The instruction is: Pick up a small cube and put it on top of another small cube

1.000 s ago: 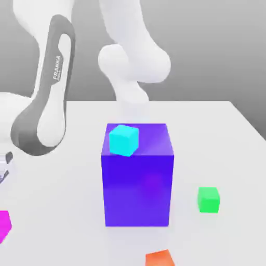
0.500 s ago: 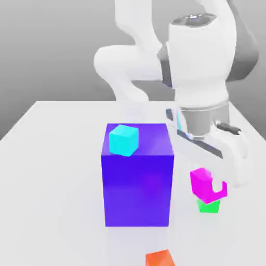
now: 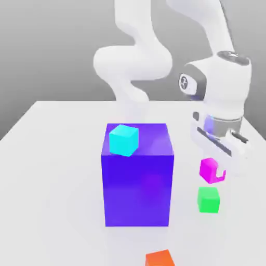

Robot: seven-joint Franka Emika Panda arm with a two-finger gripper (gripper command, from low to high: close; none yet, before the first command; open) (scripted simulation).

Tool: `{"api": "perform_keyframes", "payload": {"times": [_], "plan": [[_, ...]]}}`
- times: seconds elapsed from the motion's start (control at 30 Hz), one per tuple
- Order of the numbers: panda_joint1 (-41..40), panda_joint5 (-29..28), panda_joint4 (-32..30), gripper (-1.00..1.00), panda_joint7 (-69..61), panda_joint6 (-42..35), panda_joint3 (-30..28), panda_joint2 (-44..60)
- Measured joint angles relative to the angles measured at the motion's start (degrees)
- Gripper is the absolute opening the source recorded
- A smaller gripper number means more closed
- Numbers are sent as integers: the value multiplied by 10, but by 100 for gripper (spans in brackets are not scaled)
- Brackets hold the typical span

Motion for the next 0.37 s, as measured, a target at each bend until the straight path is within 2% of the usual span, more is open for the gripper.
{"api": "perform_keyframes", "payload": {"times": [0.13, 0.37], "plan": [[-24, -71, 1, -100, 50, 25, 2, 40], [-14, -168, 6, -100, 119, 66, -27, 94]]}}
